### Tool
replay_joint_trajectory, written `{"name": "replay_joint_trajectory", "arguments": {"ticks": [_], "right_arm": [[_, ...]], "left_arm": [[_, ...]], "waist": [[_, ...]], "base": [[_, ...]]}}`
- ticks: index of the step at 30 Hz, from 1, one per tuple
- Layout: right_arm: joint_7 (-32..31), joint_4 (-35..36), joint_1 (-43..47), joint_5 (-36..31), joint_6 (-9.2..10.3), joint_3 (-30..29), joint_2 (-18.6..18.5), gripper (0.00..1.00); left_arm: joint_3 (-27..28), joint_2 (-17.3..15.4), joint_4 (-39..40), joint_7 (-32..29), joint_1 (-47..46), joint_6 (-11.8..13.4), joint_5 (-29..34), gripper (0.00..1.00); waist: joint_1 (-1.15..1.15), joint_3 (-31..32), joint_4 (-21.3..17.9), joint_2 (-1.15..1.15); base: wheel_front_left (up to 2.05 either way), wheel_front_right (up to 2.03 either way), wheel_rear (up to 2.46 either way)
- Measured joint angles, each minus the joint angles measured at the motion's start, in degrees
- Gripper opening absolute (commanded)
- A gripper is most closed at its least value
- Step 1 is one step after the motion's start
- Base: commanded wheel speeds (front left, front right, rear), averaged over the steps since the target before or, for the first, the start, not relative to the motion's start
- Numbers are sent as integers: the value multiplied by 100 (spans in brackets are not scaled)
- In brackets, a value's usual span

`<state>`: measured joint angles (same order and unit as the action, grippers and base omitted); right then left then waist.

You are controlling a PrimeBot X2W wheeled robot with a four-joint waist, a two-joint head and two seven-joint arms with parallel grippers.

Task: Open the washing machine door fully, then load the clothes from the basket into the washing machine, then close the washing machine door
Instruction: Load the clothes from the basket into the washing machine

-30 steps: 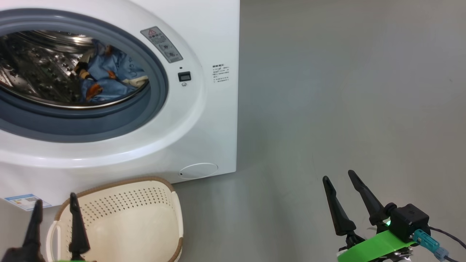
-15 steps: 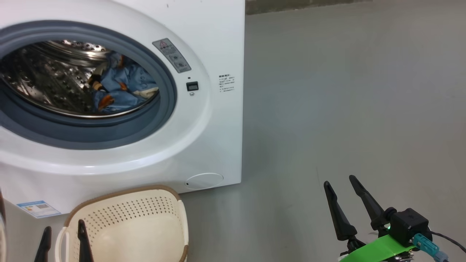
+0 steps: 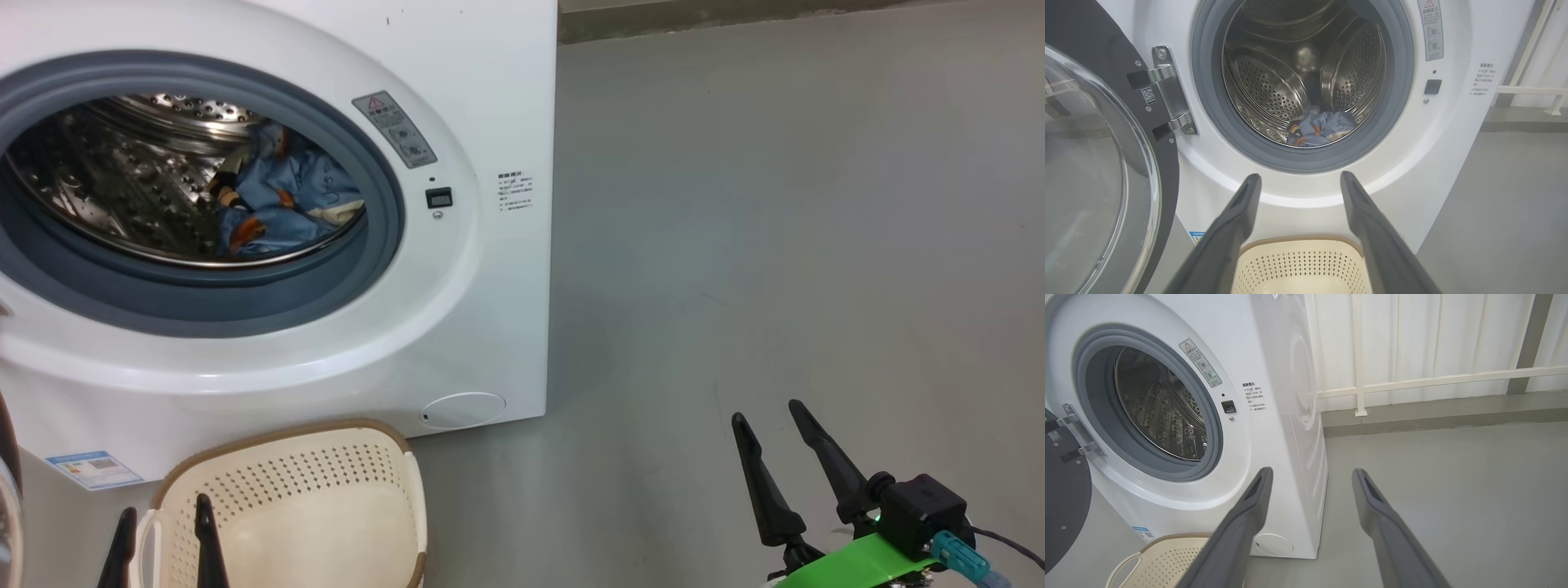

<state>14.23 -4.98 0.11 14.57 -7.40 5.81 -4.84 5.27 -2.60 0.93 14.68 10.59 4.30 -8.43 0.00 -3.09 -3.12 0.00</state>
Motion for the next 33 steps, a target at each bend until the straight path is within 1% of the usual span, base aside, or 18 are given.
{"name": "replay_joint_trajectory", "arguments": {"ticks": [24,29,33], "right_arm": [[-9,-2,5,-51,0,-53,7,100],[-9,-3,21,-56,0,-55,8,100],[-9,-3,21,-56,0,-56,8,100]], "left_arm": [[-68,0,2,0,2,3,3,100],[-82,0,42,0,2,-54,-7,100],[-55,0,44,0,2,-54,5,100]], "waist": [[0,82,40,0],[0,99,37,0],[0,77,30,0]], "base": [[0,0,0],[0,0,0],[0,0,0]]}}
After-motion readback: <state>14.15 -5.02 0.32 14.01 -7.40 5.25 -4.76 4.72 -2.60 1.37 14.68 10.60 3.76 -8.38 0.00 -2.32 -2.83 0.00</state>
